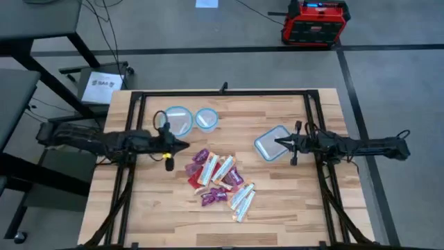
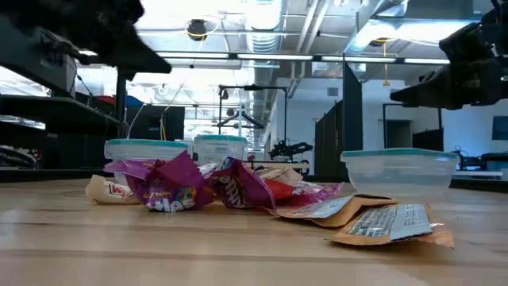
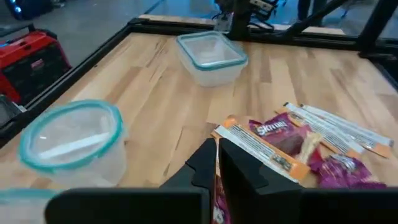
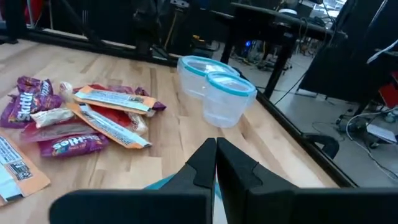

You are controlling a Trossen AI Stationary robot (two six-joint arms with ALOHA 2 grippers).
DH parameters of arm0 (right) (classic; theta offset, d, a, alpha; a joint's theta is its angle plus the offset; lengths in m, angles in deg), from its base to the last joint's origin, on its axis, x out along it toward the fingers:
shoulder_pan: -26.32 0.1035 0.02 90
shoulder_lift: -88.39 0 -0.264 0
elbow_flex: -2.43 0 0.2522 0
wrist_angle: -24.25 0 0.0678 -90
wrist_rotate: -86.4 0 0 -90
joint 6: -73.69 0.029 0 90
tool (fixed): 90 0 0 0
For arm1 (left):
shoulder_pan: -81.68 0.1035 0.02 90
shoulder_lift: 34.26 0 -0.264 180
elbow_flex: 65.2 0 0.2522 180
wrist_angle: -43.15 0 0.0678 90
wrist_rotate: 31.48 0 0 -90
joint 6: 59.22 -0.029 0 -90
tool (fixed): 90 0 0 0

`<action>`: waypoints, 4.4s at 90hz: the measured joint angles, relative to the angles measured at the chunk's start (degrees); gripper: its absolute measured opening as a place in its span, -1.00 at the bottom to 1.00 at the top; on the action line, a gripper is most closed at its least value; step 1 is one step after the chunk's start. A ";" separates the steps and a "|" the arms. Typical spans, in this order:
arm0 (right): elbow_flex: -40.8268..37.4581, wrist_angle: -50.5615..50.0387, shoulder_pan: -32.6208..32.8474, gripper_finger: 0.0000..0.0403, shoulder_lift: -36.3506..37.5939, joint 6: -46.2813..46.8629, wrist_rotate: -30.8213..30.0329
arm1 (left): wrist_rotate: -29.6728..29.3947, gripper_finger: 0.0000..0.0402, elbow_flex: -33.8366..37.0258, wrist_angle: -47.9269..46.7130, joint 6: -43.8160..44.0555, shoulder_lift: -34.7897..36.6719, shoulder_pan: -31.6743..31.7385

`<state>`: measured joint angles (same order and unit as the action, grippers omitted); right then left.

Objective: Sort candy
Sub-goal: Open the rectangular transparent bin

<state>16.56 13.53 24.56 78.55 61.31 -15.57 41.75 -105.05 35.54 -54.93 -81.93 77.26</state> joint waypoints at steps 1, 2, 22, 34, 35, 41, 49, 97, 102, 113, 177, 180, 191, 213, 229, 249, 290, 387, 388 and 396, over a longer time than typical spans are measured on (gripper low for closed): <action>0.01 0.00 0.00 -1.00 -0.01 0.24 -0.01 | 0.02 -0.97 -0.29 0.00 0.00 -0.57 0.11; 0.01 0.00 0.00 -1.00 0.00 0.36 0.00 | 0.08 -0.97 -0.56 0.00 0.01 -1.15 0.24; 0.01 0.00 0.00 -1.00 0.01 0.83 -0.01 | 6.35 -0.97 -2.46 6.31 0.74 -10.28 3.03; 0.00 0.24 0.43 -1.00 -0.01 11.10 0.07 | 6.41 -0.97 -2.47 8.25 0.00 -12.64 3.31; 0.01 0.26 0.48 -1.00 -0.01 12.80 0.12 | 6.42 -0.97 -2.47 8.24 -0.12 -12.76 3.31; 0.01 0.32 1.01 -1.00 0.00 22.61 0.40 | 6.46 -0.97 -2.47 8.29 -0.47 -13.13 3.31; 0.00 1.29 1.28 -1.00 0.00 31.97 0.58 | 6.48 -0.97 -2.47 8.39 -0.11 -13.19 3.31; 0.32 11.66 -0.97 -1.00 -4.11 39.72 -3.28 | 6.51 -0.97 -2.50 11.57 0.94 -13.21 6.29; 1.34 9.43 -0.73 -1.00 -6.04 39.52 -3.27 | 6.51 -0.97 -2.59 12.07 0.66 -13.21 6.40; 5.77 3.17 0.39 -1.00 -10.81 39.53 -3.27 | 6.53 -0.97 -3.70 11.67 -1.58 -14.43 6.63; 13.34 -2.51 8.37 -1.00 -44.05 46.47 -6.26 | 7.60 -0.97 -5.34 10.98 -2.86 -17.58 6.61; 13.34 0.33 8.26 -1.00 -45.82 46.32 -6.22 | 7.60 -0.97 -5.34 10.88 -2.84 -17.58 6.61; 13.43 9.83 7.07 -1.00 -52.75 44.66 -6.20 | 7.58 -0.97 -5.32 11.22 -2.80 -17.58 6.61; 19.28 24.82 3.63 -1.00 -64.71 34.23 -4.68 | 9.55 -0.97 -5.27 18.15 -2.90 -19.47 6.61; 27.92 16.55 2.47 -1.00 -65.99 26.18 -3.02 | 12.66 -0.97 -7.78 26.84 -1.46 -27.44 6.58; 30.31 -5.11 3.79 -1.00 -54.66 27.83 -7.28 | 13.74 -0.97 -22.39 18.09 -4.21 -41.05 6.31; 22.41 -12.16 7.08 -1.00 -44.06 36.55 -13.69 | 21.46 -0.97 -37.97 12.83 -6.85 -58.03 9.10; 12.63 9.89 14.46 -1.00 -49.43 44.78 -13.41 | 20.06 -0.97 -38.05 11.17 -14.56 -62.31 12.01; 12.86 9.73 14.58 -1.00 -49.36 44.44 -13.41 | 20.06 -0.97 -38.08 11.26 -14.56 -62.19 12.01; 15.71 7.09 15.43 -1.00 -48.23 42.16 -13.58 | 20.10 -0.97 -39.28 10.34 -14.05 -60.38 11.99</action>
<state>32.27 20.62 39.99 30.33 103.47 -29.16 61.85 -144.33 45.88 -68.98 -142.31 89.25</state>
